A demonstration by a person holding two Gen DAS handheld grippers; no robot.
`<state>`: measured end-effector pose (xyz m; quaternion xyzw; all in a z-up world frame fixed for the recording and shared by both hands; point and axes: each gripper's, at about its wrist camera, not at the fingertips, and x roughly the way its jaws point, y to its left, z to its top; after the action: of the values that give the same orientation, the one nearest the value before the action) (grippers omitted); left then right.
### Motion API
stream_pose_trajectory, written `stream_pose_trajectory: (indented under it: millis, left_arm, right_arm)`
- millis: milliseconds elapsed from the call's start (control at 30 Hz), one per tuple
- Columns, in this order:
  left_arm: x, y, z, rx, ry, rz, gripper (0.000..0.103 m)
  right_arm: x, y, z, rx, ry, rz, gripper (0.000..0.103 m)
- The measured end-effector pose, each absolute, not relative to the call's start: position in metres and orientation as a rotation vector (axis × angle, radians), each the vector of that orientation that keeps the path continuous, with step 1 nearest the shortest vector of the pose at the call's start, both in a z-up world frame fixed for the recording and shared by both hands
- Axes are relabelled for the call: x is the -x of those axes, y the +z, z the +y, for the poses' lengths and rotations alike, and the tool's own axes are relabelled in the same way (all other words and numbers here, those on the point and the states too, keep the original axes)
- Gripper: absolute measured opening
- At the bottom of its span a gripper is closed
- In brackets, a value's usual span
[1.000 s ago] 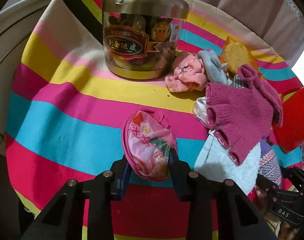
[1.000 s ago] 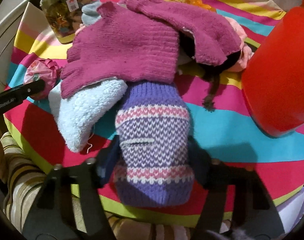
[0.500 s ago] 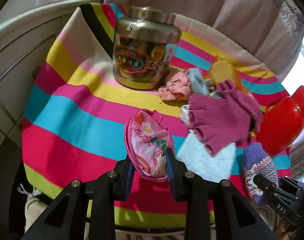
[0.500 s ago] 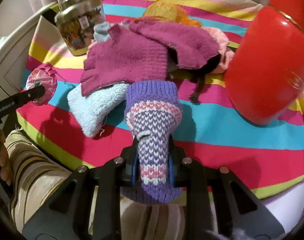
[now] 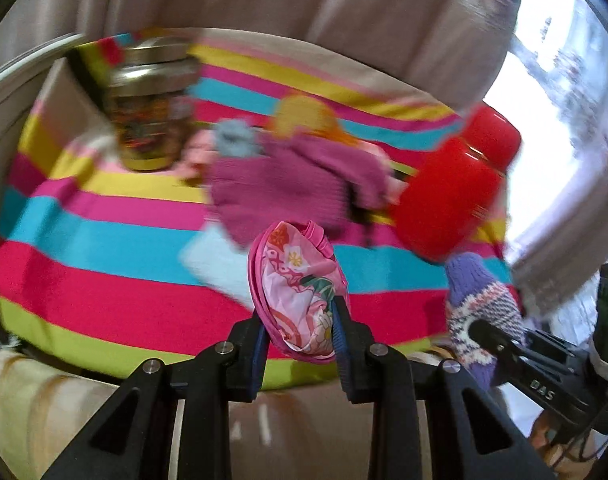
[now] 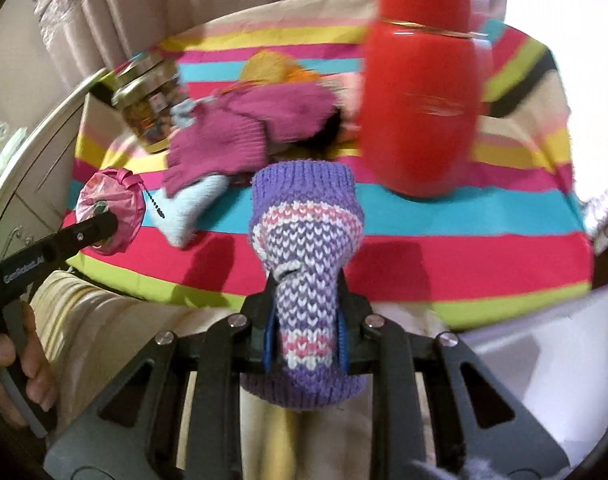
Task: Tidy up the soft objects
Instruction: 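Carry pouch and mitten into the white box and open both tools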
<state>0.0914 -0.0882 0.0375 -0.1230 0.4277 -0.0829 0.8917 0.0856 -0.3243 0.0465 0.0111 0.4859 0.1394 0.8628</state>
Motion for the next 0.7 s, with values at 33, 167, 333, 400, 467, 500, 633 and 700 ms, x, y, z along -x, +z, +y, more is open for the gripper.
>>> stream_pose_trajectory:
  millis: [33, 167, 333, 400, 467, 500, 633, 700]
  left_arm:
    - [-0.091, 0.038, -0.099, 0.246, -0.196, 0.891, 0.030]
    - [-0.086, 0.040, -0.159, 0.189, -0.324, 0.915, 0.030]
    - [-0.075, 0.044, -0.230, 0.118, -0.478, 0.922, 0.030]
    - [-0.068, 0.045, -0.259, 0.090, -0.539, 0.925, 0.030]
    - [-0.063, 0.044, -0.280, 0.070, -0.588, 0.932, 0.030]
    - [-0.061, 0.044, -0.288, 0.061, -0.604, 0.935, 0.031]
    - [-0.053, 0.043, -0.320, 0.032, -0.697, 0.945, 0.037]
    - [-0.050, 0.044, -0.333, -0.004, -0.716, 0.941, 0.046]
  right_arm:
    - [-0.081, 0.047, -0.335, -0.028, 0.271, 1.018, 0.027]
    - [-0.063, 0.047, -0.388, -0.044, 0.148, 1.015, 0.027]
    - [-0.045, 0.048, -0.451, -0.064, -0.002, 1.018, 0.027]
    - [-0.039, 0.050, -0.470, -0.074, -0.046, 1.012, 0.030]
    - [-0.034, 0.054, -0.488, -0.084, -0.092, 1.001, 0.030]
    - [-0.031, 0.055, -0.496, -0.087, -0.112, 0.996, 0.030]
    - [-0.025, 0.061, -0.516, -0.085, -0.187, 0.981, 0.043]
    - [-0.022, 0.063, -0.521, -0.081, -0.214, 0.964, 0.059]
